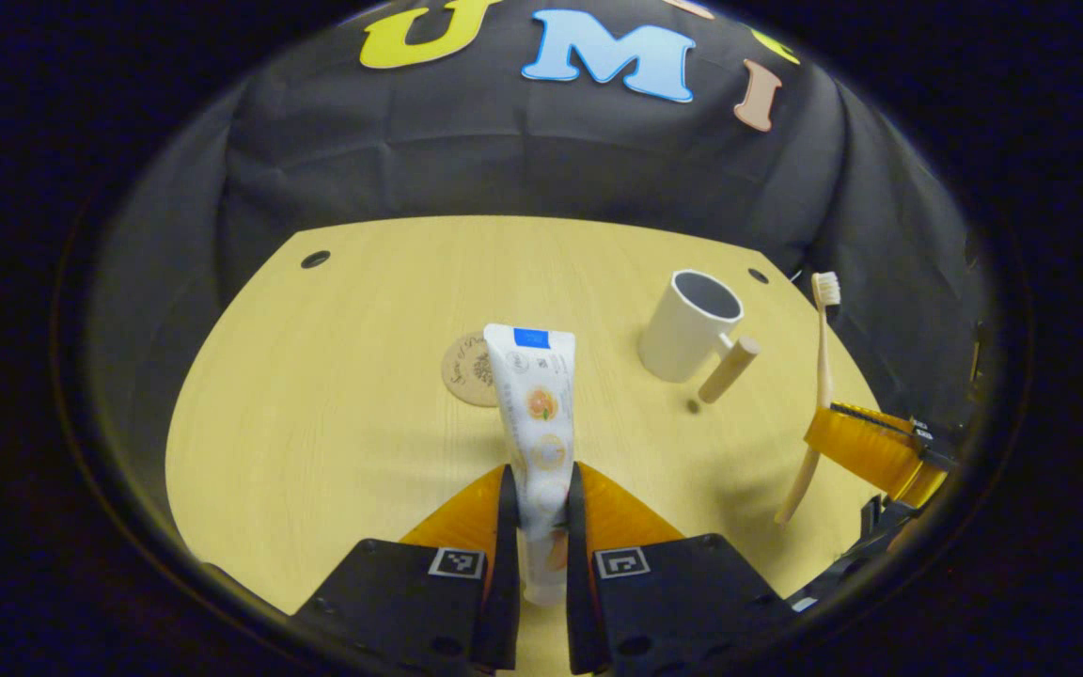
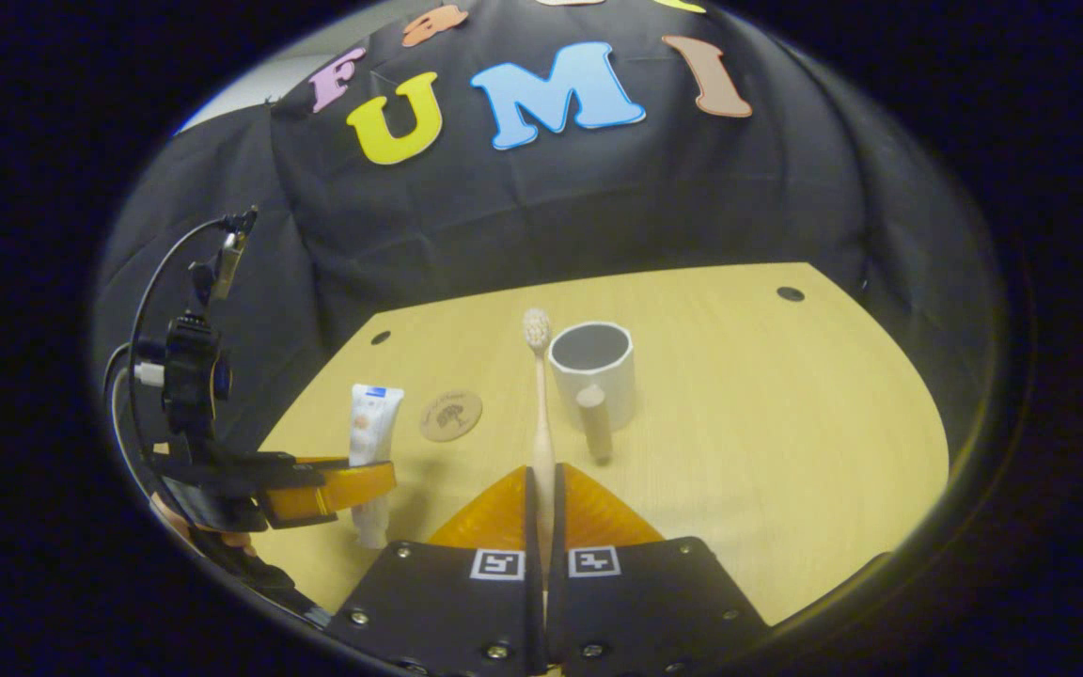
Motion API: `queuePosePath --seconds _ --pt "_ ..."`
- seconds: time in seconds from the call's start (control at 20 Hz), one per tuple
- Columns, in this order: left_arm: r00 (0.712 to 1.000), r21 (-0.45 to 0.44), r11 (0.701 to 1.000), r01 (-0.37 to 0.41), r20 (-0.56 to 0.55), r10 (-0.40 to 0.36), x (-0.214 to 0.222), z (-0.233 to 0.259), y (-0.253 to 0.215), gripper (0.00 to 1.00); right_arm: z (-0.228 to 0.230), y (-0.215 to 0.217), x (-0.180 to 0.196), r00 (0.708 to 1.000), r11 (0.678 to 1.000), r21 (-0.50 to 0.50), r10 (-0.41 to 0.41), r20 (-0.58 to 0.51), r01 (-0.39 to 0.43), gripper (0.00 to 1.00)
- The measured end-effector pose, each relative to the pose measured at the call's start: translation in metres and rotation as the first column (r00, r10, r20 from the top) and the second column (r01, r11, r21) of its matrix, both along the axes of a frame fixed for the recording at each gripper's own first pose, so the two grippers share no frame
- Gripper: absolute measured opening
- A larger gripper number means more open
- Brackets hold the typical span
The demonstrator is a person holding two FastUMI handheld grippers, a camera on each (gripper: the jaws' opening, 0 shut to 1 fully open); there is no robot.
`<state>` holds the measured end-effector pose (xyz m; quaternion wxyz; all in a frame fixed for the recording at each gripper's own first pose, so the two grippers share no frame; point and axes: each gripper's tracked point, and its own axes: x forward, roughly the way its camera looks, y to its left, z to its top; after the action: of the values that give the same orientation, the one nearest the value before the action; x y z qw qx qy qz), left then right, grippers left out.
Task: Put the toothbrush and toothpaste on the desktop into the cup, then pick up the cup and place it on the coaster on the desktop.
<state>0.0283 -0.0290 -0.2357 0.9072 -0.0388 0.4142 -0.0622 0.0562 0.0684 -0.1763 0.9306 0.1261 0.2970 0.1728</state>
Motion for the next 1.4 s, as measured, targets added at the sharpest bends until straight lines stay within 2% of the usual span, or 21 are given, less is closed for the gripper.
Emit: queuePosePath --seconds 0.2,0.35,0.45,0.5,0.55,0.75,1.15,1.4 --pt "0.991 -0.035 0.999 -0.007 0.131 0.011 0.027 0.029 -0.009 0.29 0.028 -0.007 0.022 0.997 0.999 0.038 -0.030 0.070 0.027 0.02" --pt "0.972 -0.079 0.997 -0.024 0.233 0.042 0.050 0.051 -0.019 0.28 0.041 -0.015 0.044 0.990 0.999 0.017 -0.053 0.132 0.051 0.03" --pt "0.958 -0.106 0.994 -0.031 0.279 0.060 0.062 0.061 -0.024 0.28 0.053 -0.017 0.058 0.981 0.998 0.010 -0.063 0.183 0.062 0.03" --pt "0.952 -0.112 0.993 -0.034 0.298 0.066 0.068 0.065 -0.025 0.28 0.059 -0.017 0.065 0.976 0.998 0.012 -0.068 0.209 0.067 0.00" --pt "0.947 -0.114 0.993 -0.035 0.315 0.070 0.074 0.068 -0.026 0.28 0.066 -0.017 0.073 0.970 0.998 0.014 -0.068 0.233 0.067 0.03" --pt "0.917 -0.136 0.990 -0.040 0.387 0.090 0.100 0.084 -0.031 0.27 0.086 -0.013 0.104 0.950 0.997 0.035 -0.071 0.305 0.064 0.02" --pt "0.865 -0.142 0.989 -0.052 0.489 0.116 0.127 0.117 -0.038 0.28 0.082 -0.008 0.158 0.936 0.996 0.058 -0.078 0.342 0.062 0.03" --pt "0.828 -0.143 0.988 -0.052 0.547 0.122 0.129 0.139 -0.040 0.28 0.042 0.002 0.180 0.954 0.999 0.006 -0.045 0.296 0.046 0.03"
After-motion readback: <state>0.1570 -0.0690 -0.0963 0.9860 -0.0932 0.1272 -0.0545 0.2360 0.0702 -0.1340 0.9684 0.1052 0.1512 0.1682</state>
